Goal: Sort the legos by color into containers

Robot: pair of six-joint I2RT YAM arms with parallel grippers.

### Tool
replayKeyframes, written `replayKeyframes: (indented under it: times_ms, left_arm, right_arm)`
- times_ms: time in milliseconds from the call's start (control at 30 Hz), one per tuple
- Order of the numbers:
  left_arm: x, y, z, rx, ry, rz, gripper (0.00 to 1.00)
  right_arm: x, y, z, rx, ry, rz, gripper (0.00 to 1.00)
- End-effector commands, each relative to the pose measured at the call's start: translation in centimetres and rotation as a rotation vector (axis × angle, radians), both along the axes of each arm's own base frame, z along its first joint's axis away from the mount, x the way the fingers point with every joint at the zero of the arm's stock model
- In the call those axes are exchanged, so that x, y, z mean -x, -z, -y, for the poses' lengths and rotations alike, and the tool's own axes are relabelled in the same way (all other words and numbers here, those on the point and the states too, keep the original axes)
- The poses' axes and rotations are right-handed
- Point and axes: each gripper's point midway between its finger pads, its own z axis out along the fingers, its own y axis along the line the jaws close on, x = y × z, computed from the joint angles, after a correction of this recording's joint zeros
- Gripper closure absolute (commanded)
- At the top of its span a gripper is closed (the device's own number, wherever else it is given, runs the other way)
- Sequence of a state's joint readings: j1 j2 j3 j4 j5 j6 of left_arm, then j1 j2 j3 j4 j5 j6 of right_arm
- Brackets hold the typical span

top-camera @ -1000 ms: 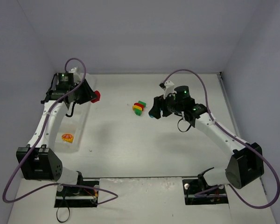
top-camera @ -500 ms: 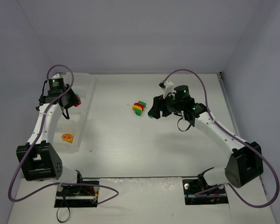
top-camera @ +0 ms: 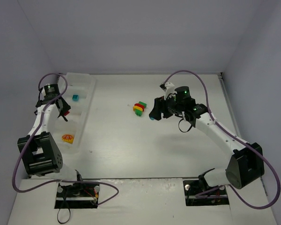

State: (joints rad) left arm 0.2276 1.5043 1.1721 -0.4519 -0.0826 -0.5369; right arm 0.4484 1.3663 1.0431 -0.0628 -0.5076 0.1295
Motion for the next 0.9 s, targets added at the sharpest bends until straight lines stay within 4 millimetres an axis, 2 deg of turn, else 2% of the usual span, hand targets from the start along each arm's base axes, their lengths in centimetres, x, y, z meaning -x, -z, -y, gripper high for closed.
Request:
replayKeyframes:
  times_ms: [0, 67, 233, 333, 467, 567, 633, 700, 733, 800, 833, 867]
  left_arm:
    - [-3.0, -2.5, -1.7, -0.056, -0.017, 0.097, 0.83]
    - [-3.5, -2.0, -1.8, -0.052, -0.010, 0.088, 0.76]
    - [-4.5, -2.5, -1.9, -0.048, -0.005, 0.103, 0.56]
    - [-4.1, -3.2, -1.7, -0.047, -0.007, 0.115, 0.33]
    - [-3.3, -4.4, -1.0, -0.036, 0.006, 0.152, 0.23]
    - [-3.7, -7.0, 1.7, -0.025, 0.092, 0.225, 0.22]
    - [-4.6, -9.4, 6.0, -0.002, 0.245, 0.287, 0.22]
    - [-5.4, -10.5, 10.0, 0.006, 0.399, 0.309, 0.22]
    - [-5.6, -11.9, 14.9, 0.059, 0.559, 0.343, 0.22]
    - [-5.5, -12.0, 19.2, 0.132, 0.693, 0.322, 0.22]
    - [-5.2, -13.5, 22.6, 0.173, 0.792, 0.347, 0.22]
    - [-4.3, -14.0, 25.2, 0.241, 0.888, 0.347, 0.22]
  right_arm:
    - [-0.4, -3.2, 0.0, -0.058, -0.008, 0.081, 1.00]
    - [-0.3, -2.9, 0.3, -0.054, -0.002, 0.077, 1.00]
    - [-0.4, -3.1, 0.4, -0.052, -0.004, 0.085, 1.00]
    - [-0.4, -3.4, 0.2, -0.055, -0.016, 0.092, 1.00]
    - [-0.5, -3.7, 0.0, -0.054, -0.037, 0.108, 1.00]
    - [-0.6, -4.0, -0.1, -0.036, -0.044, 0.140, 1.00]
    - [-0.7, -4.3, -0.1, -0.014, -0.042, 0.172, 1.00]
    - [-0.4, -4.8, -0.6, 0.007, -0.061, 0.214, 1.00]
    - [-0.3, -4.7, -0.8, 0.017, -0.066, 0.224, 1.00]
    - [0.0, -4.9, -1.6, 0.044, -0.091, 0.258, 1.00]
    - [0.3, -5.1, -2.0, 0.048, -0.104, 0.267, 1.00]
    - [0.5, -5.3, -2.3, 0.049, -0.115, 0.278, 1.00]
